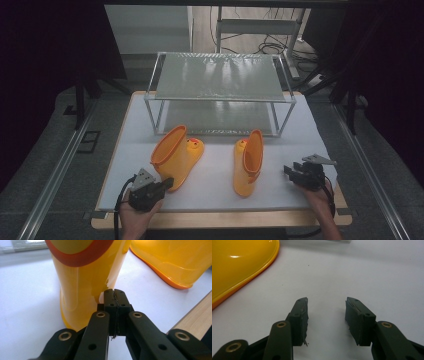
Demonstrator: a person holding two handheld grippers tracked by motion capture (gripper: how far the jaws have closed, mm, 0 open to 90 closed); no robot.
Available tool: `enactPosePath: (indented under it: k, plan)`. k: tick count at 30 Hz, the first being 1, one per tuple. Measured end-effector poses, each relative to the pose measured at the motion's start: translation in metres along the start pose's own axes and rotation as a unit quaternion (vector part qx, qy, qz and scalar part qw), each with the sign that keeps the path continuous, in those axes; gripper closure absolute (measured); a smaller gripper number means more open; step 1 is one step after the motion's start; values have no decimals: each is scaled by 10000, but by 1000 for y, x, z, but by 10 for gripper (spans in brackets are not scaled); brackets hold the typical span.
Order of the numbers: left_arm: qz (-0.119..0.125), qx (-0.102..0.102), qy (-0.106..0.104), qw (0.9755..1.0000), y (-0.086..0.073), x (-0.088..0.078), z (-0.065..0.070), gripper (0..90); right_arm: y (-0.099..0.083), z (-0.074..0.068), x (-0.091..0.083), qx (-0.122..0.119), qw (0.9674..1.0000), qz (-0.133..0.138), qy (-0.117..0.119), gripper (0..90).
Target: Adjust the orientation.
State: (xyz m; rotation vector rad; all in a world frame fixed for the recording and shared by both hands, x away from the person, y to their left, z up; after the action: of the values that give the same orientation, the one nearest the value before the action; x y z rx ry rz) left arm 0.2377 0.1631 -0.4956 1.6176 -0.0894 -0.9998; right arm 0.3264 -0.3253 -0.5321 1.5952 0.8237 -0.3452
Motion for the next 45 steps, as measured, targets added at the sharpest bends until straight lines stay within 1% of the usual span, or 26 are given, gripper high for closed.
enactPosePath:
  k: [5, 11, 13, 14, 15, 18, 20, 22, 25, 27, 30, 32, 35, 37, 39, 40, 42, 43, 45]
  plan:
    - [12, -85, -35, 10000, 0, -1, -4, 888, 0, 0, 0, -9, 10000, -1, -5, 531]
    - [1, -125, -25, 9999, 0, -2, -6, 888, 0, 0, 0, -6, 10000, -1, -3, 531]
    - [12, -134, -53, 9999, -1, -2, -6, 880, 0, 0, 0, -8, 10000, -2, -5, 531]
    - [12, -130, -108, 9999, -1, -2, -6, 863, 0, 0, 0, -10, 10000, -2, -8, 532]
    - [1, -99, -208, 9997, -1, -1, -4, 825, 0, 0, 0, -13, 10000, -6, -18, 537]
    - [28, 48, -337, 9994, -3, -2, -1, 737, 0, 0, 0, -9, 10000, -1, -31, 540]
    - [113, 34, -380, 9992, -5, -6, -1, 693, 0, 0, 0, -6, 10000, -1, -29, 540]
    - [173, -44, -474, 9987, -8, -11, -5, 639, 0, 0, 0, -11, 10000, -2, -30, 540]
    - [253, -196, -480, 9983, -13, -22, -13, 590, 0, 0, 0, -11, 10000, -2, -29, 538]
    - [281, -271, -410, 9984, -15, -29, -21, 569, 0, 0, 0, -20, 10000, -3, -31, 538]
    - [247, -379, -298, 9985, -20, -35, -34, 542, 0, -1, 0, -46, 10000, -6, -36, 531]
    - [179, -500, -239, 9983, -24, -35, -43, 529, 0, -1, 0, -65, 10000, -9, -37, 523]
    - [51, -581, -122, 9982, -29, -34, -54, 512, 0, -2, 0, -97, 9999, -18, -32, 510]
    - [-11, -614, -95, 9981, -29, -33, -61, 505, 0, -2, 1, -113, 9999, -22, -28, 500]
    - [-51, -633, -23, 9980, -28, -31, -68, 498, 0, -2, 1, -135, 9999, -33, -8, 483]
    - [-57, -658, -23, 9978, -26, -30, -72, 494, 0, -2, 1, -140, 9999, -36, -5, 474]
    - [1, -733, -9, 9973, -23, -28, -78, 486, -1, -3, 1, -179, 9998, -50, 14, 449]
    - [19, -775, 27, 9970, -21, -27, -81, 483, -1, -4, 1, -208, 9998, -63, 21, 436]
    - [-16, -776, 83, 9969, -15, -25, -86, 472, -1, -6, 2, -314, 9995, -86, 9, 410]
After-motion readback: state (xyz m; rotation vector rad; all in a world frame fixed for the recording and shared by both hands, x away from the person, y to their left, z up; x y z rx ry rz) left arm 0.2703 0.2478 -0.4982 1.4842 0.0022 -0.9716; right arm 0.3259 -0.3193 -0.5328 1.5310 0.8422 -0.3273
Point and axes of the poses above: each handheld gripper's, and its own axes: x roughly forward along the jaws, y roughly out of its top, z roughly to its right, the point moved 2 cm from there along x, roughly forward along the jaws, and after that the axes turned 11 degrees about x, right-handed, at the moved point
